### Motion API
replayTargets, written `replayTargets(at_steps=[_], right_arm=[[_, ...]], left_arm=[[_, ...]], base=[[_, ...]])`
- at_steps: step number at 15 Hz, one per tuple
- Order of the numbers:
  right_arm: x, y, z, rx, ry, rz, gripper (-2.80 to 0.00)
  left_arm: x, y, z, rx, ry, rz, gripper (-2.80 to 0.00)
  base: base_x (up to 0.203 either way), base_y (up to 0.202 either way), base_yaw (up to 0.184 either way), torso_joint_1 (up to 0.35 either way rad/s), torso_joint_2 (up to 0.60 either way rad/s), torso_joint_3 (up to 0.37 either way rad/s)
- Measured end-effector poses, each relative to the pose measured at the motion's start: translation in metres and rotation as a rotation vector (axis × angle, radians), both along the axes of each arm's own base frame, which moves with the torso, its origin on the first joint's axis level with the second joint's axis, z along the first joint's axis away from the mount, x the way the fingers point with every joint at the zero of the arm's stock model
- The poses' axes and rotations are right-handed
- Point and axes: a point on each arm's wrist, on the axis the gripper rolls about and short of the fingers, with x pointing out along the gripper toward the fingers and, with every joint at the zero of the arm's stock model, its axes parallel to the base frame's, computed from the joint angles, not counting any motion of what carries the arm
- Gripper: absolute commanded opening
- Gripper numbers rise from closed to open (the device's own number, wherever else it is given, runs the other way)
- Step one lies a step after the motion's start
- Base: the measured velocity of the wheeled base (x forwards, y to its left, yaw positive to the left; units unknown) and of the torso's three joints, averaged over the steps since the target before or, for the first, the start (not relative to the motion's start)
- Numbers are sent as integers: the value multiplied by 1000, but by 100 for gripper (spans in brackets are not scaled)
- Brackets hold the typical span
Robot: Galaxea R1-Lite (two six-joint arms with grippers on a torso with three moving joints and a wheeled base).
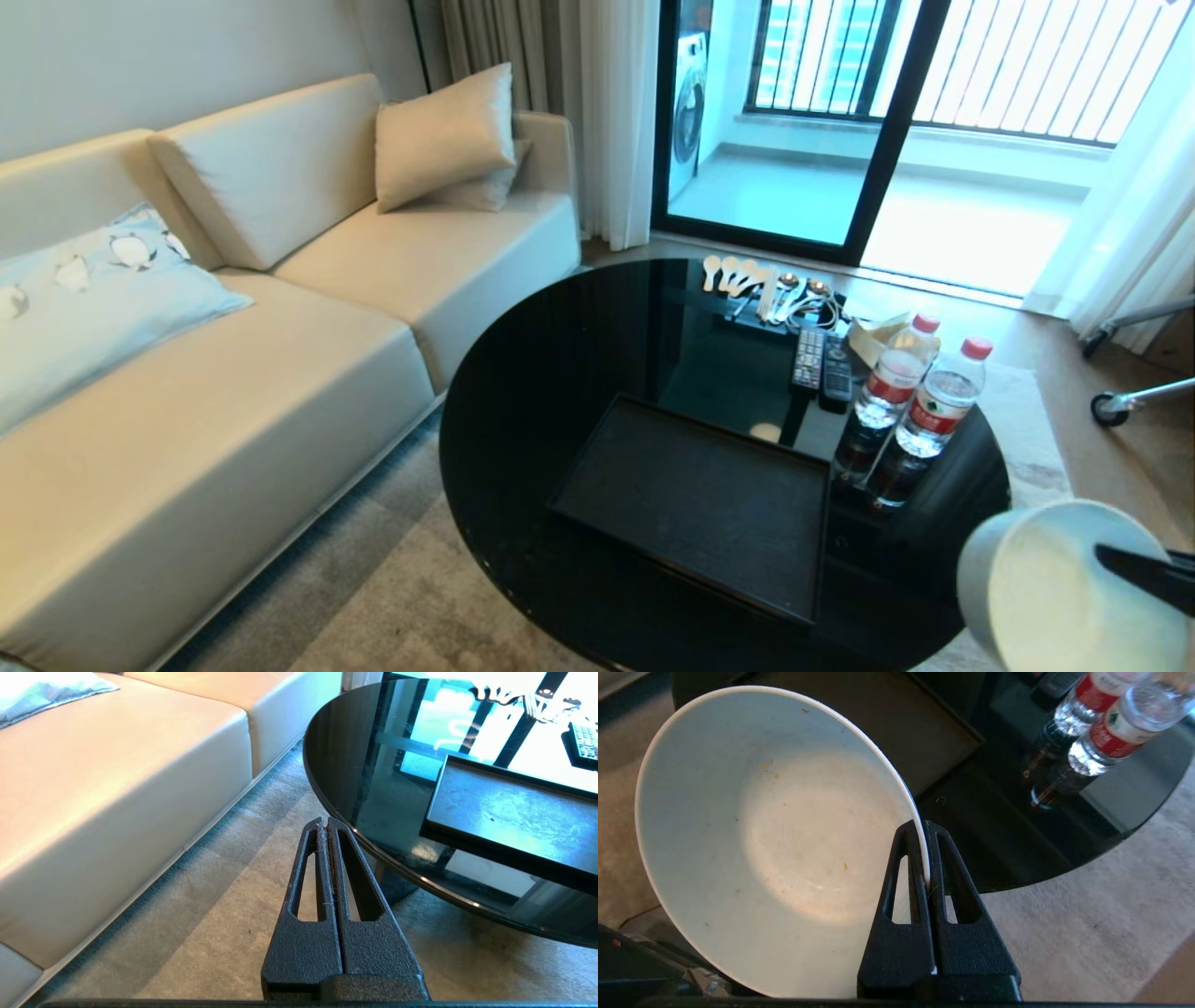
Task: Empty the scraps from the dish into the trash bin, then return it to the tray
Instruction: Put the bowl back to the table
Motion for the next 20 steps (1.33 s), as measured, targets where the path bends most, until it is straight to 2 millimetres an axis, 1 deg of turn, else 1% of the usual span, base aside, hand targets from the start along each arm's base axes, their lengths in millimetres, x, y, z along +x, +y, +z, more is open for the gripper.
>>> replayTargets(at_steps=[2, 4, 6, 8, 10, 11, 13, 14, 15, 17, 20], right_arm=[[48, 12, 5, -11, 90, 20, -280], [105, 39, 3, -12, 158, 18, -280], [161, 76, -12, -31, 213, -16, -280], [213, 124, -28, -27, 225, -74, -280], [247, 166, -38, 17, 241, -138, -280], [258, 180, -39, 45, 261, -169, -280], [274, 200, -47, 87, 342, -239, -280], [279, 206, -55, 107, 402, -289, -280], [282, 208, -65, 123, 456, -341, -280], [291, 202, -79, 139, 507, -417, -280], [305, 181, -95, 128, 535, -493, -280]], left_arm=[[0, 0, 0, 0, 0, 0, -280], [0, 0, 0, 0, 0, 0, -280], [0, 0, 0, 0, 0, 1, -280], [0, 0, 0, 0, 0, 0, -280], [0, 0, 0, 0, 0, 0, -280], [0, 0, 0, 1, 0, 0, -280], [0, 0, 0, 0, 0, 0, -280], [0, 0, 0, 0, 0, 0, -280], [0, 0, 0, 0, 0, 0, -280], [0, 0, 0, 0, 0, 0, -280], [0, 0, 0, 1, 0, 0, -280]], base=[[0, 0, 0, 0, 0, 0], [0, 0, 0, 0, 0, 0], [0, 0, 0, 0, 0, 0], [0, 0, 0, 0, 0, 0], [0, 0, 0, 0, 0, 0], [0, 0, 0, 0, 0, 0], [0, 0, 0, 0, 0, 0], [0, 0, 0, 0, 0, 0], [0, 0, 0, 0, 0, 0], [0, 0, 0, 0, 0, 0], [0, 0, 0, 0, 0, 0]])
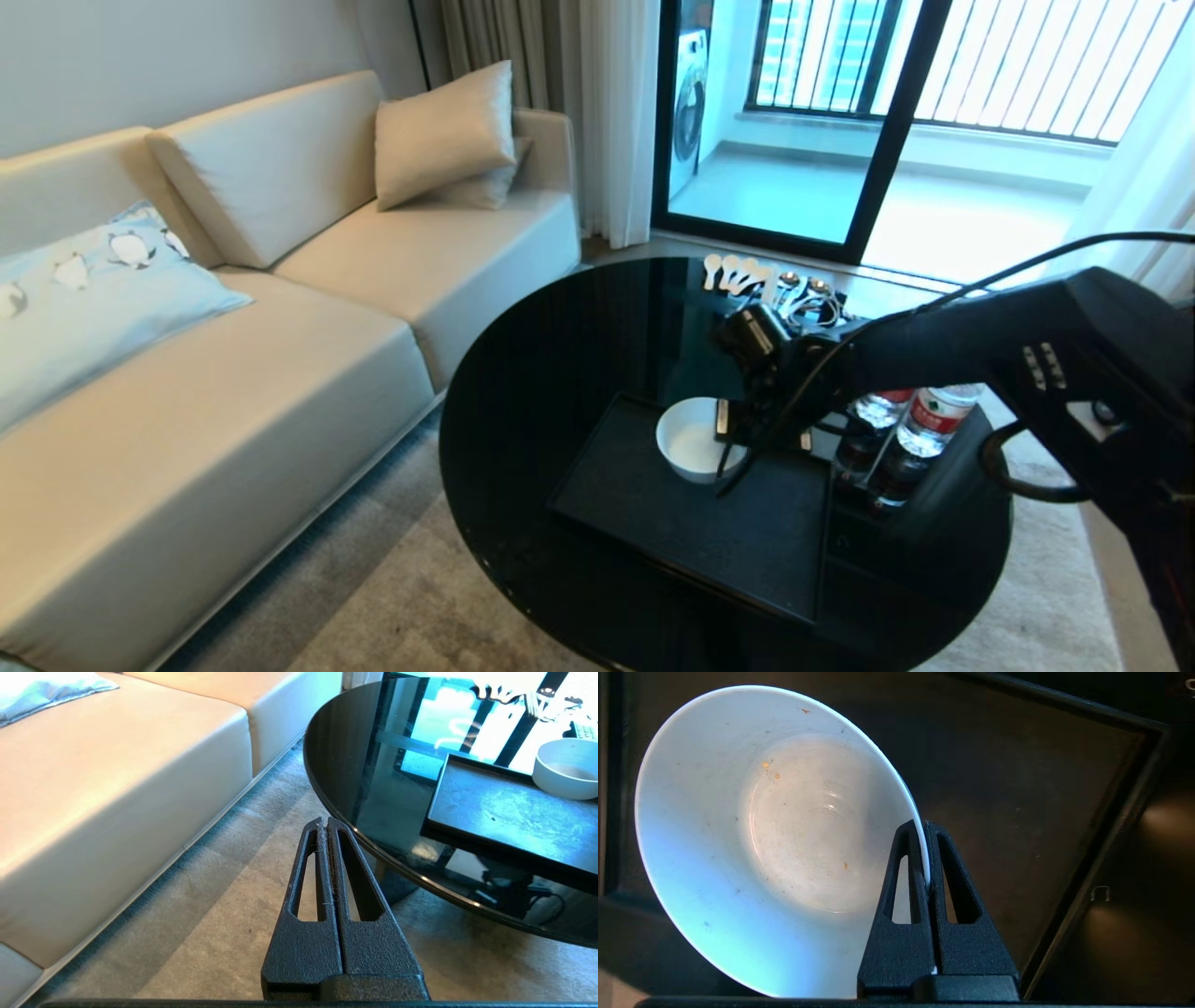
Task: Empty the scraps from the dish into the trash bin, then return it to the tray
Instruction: Put the bowl back to the table
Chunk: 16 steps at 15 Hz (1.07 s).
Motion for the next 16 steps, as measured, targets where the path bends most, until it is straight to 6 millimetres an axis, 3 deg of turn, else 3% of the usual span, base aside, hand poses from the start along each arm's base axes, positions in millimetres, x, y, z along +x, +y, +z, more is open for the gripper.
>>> replayTargets(at_steps=[8, 16], right_arm=[[20, -28, -39, 9, 65, -129, -280], [2, -35, -73, -2, 98, -129, -280]], left_arm=[[0, 0, 0, 0, 0, 0, -280], [0, 0, 0, 0, 0, 0, -280]], base=[[0, 0, 0, 0, 0, 0], [0, 0, 0, 0, 0, 0]])
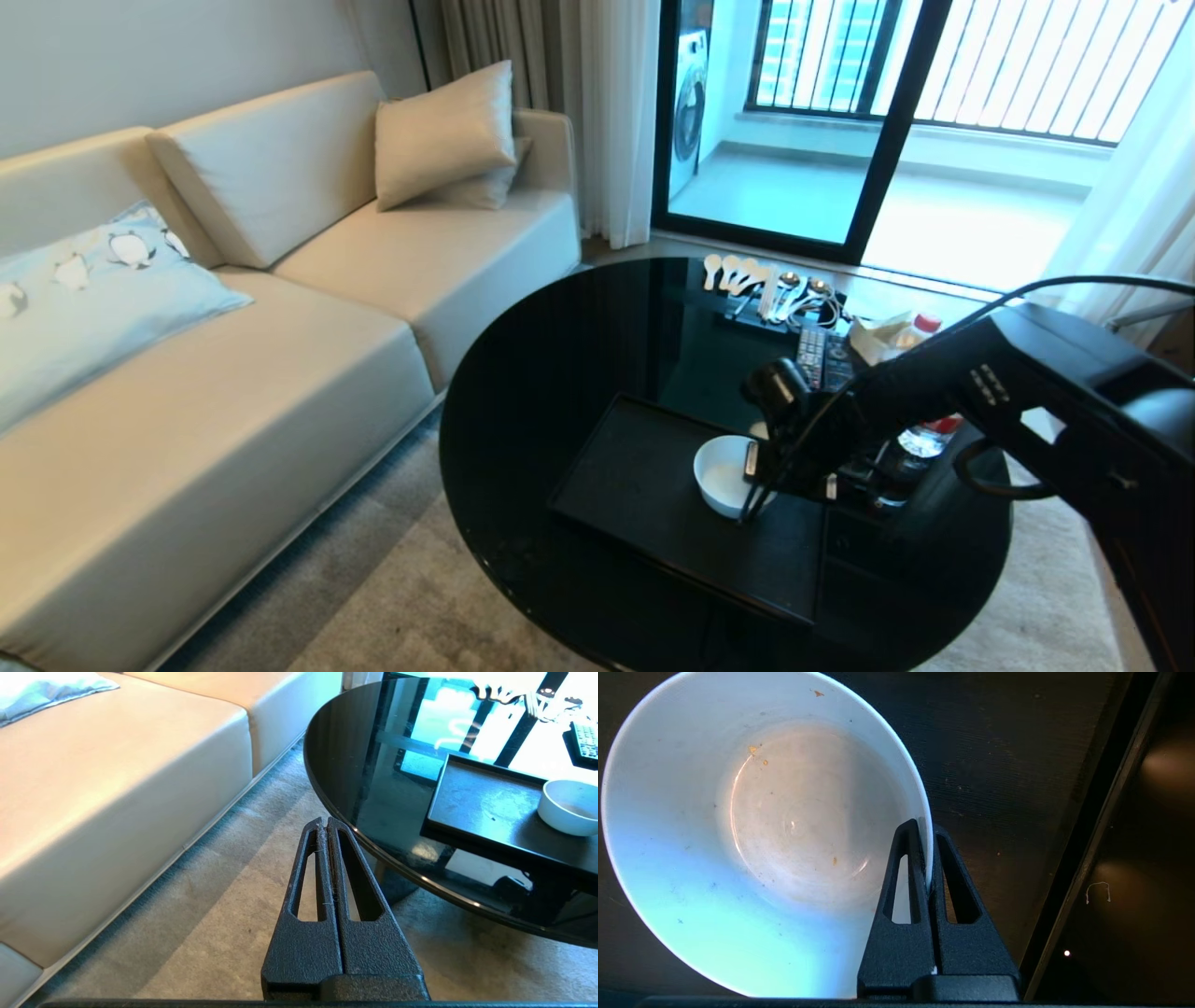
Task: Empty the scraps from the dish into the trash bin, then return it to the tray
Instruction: Put the bowl back to the table
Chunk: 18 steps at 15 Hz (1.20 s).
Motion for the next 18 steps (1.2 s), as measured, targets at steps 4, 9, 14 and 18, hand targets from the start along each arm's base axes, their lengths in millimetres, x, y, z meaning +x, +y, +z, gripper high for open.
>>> replayTargets(at_steps=[4, 9, 14, 18], right_arm=[[-7, 0, -1, 12, -13, 6, -280], [-10, 2, 10, 30, -29, 21, -280], [-11, 4, 6, 28, -21, 26, -280], [-10, 4, 0, 24, -8, 25, 0]], left_arm=[[0, 0, 0, 0, 0, 0, -280], [0, 0, 0, 0, 0, 0, -280], [0, 0, 0, 0, 0, 0, -280], [0, 0, 0, -1, 0, 0, -280]], base=[[0, 0, 0, 0, 0, 0], [0, 0, 0, 0, 0, 0], [0, 0, 0, 0, 0, 0], [0, 0, 0, 0, 0, 0]])
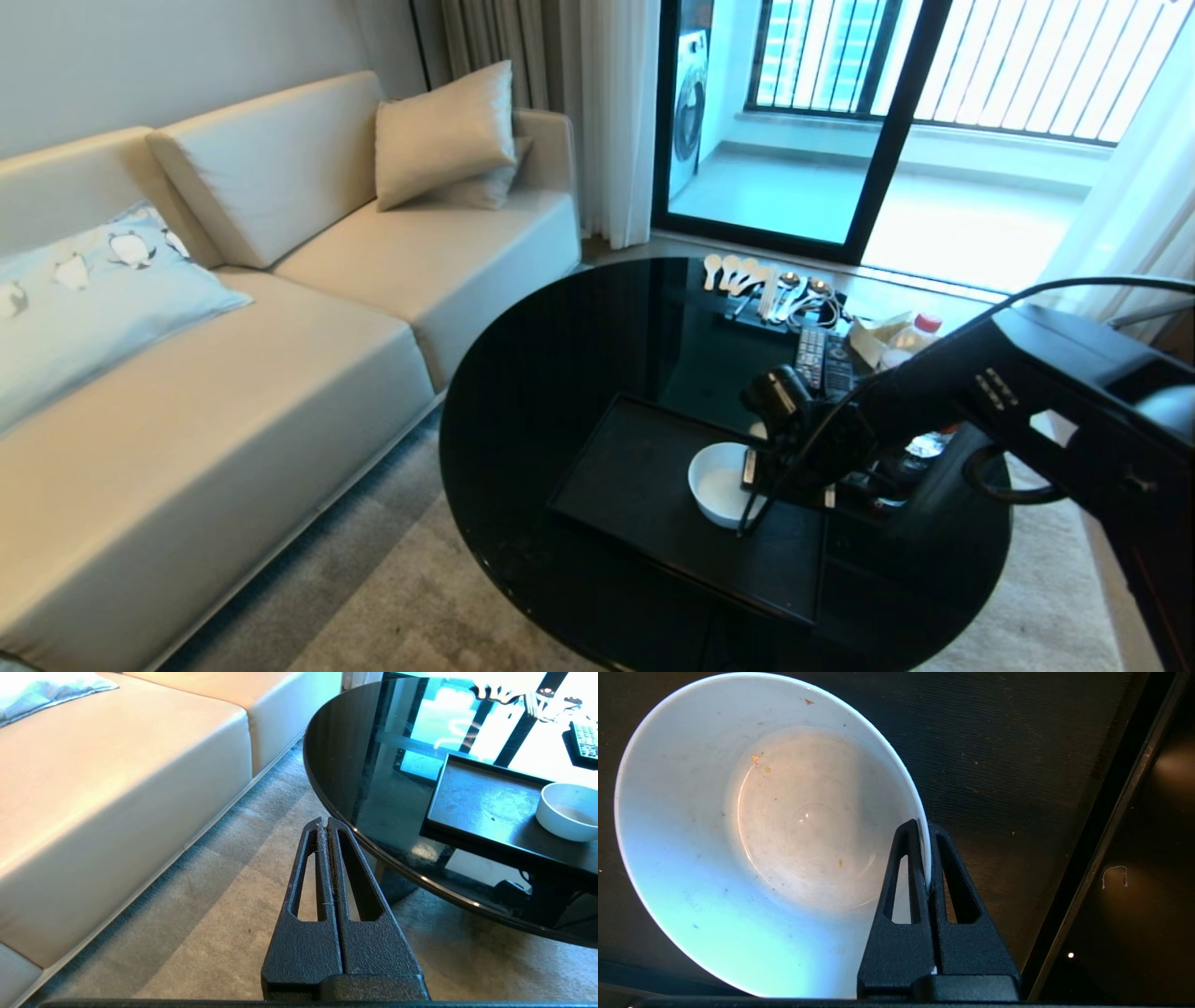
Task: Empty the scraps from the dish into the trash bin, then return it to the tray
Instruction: Put the bowl back to the table
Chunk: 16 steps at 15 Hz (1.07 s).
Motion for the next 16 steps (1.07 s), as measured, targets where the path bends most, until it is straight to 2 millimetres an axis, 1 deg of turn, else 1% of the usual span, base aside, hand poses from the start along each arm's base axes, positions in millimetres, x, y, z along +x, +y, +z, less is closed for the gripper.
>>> replayTargets(at_steps=[6, 9, 10, 12, 16], right_arm=[[0, 0, -4, -12, 7, 2, 0], [-3, 0, -1, -16, 1, 5, 0], [-4, 0, 5, -14, -7, 8, 0], [-7, 1, 21, -7, -44, 11, 0], [-16, 3, 67, 16, -146, 44, 0]], left_arm=[[0, 0, 0, 0, 0, 0, -280], [0, 0, 0, 1, 0, 0, -280], [0, 0, 0, 0, 0, 0, -280], [0, 0, 0, 0, 0, 0, -280], [0, 0, 0, 1, 0, 0, -280]], base=[[0, 0, 0, 0, 0, 0], [0, 0, 0, 0, 0, 0], [0, 0, 0, 0, 0, 0], [0, 0, 0, 0, 0, 0], [0, 0, 0, 0, 0, 0]])
